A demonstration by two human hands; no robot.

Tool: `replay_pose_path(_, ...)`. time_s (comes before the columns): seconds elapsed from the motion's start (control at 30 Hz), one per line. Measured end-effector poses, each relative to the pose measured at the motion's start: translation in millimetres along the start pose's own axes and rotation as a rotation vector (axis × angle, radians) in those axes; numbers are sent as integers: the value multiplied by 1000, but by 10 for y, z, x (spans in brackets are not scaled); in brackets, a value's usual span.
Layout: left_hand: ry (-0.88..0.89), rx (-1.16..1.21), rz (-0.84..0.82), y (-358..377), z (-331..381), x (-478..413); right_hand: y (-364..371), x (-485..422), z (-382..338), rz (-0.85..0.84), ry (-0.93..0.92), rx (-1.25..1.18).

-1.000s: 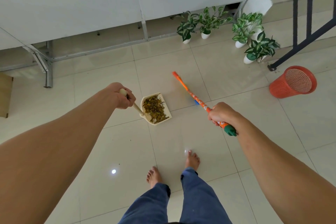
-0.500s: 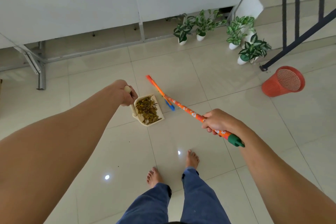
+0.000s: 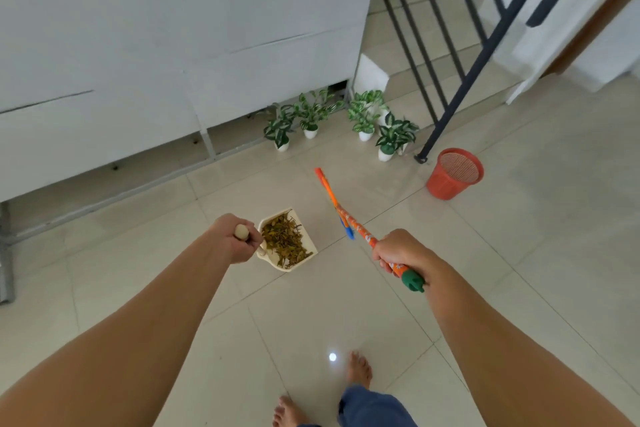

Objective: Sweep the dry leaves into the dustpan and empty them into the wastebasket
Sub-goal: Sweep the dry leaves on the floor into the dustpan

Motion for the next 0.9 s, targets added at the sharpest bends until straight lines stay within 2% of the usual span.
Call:
replay_pose_path(0.13, -28, 8, -60, 382, -298, 238, -312, 71, 273, 36, 30, -32)
replay_pose_path(0.4, -69, -187, -156, 1100, -1056, 577, -893, 247, 946, 86, 78, -123)
replay_pose_path(0.77, -67, -187, -181, 1886, -2552, 731, -1756, 326, 2544, 97, 162, -266)
replay_pose_path(0.9, -88, -172, -224, 2225, -3163, 756, -2100, 440, 3064, 121, 129, -301)
Point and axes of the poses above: each hand's wrist, its own x-axis away from the middle knuckle, its own y-axis out of the palm, z = x × y, the point moved 3 cm from there along -x, towards the middle knuckle, and after that the axes turned 5 degrees about x, right-handed, at the moved point
